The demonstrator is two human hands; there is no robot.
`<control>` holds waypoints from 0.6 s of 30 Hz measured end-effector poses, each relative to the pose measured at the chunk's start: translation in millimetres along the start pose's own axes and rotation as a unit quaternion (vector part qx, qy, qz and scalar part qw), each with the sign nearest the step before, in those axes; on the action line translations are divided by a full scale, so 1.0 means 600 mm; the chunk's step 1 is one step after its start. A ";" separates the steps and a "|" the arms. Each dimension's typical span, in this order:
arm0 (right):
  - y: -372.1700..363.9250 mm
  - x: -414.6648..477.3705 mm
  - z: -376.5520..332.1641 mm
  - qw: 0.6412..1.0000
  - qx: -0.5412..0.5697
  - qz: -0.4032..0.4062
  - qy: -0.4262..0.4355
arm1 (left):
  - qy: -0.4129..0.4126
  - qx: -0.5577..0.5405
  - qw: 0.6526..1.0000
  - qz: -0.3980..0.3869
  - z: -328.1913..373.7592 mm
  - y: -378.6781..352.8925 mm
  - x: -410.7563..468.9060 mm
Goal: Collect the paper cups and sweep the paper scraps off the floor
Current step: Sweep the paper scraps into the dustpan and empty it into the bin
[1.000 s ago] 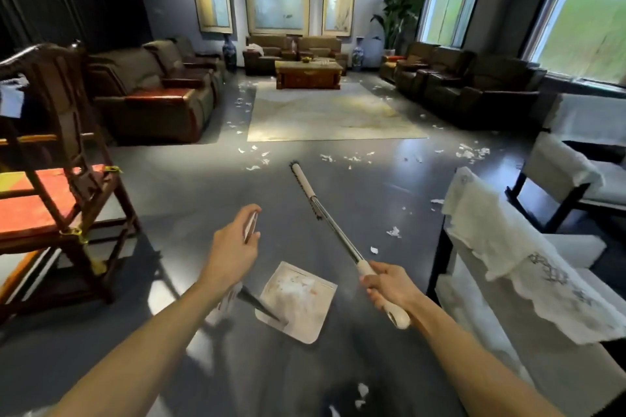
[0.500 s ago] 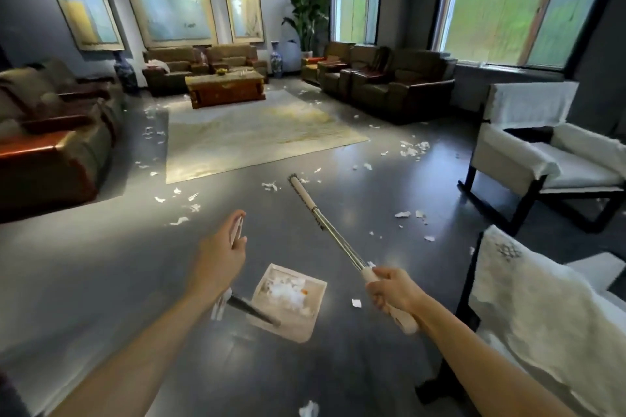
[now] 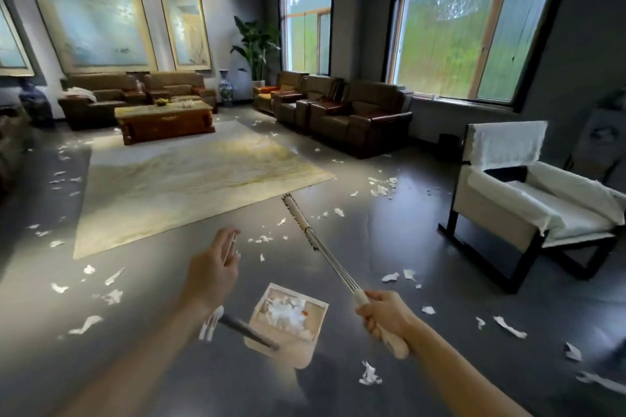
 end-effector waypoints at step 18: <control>0.171 0.668 -0.524 0.989 0.068 0.131 -0.007 | -0.130 -0.053 0.986 -0.093 -0.268 -0.473 0.879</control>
Point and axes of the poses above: each hand's wrist, its own x-axis towards the middle knuckle, its own y-axis out of the back of the hand, z = x × y, the point moved 5 cm from there along x, towards the middle knuckle, and after that the axes turned 12 degrees about -y, right-handed, at the moved point
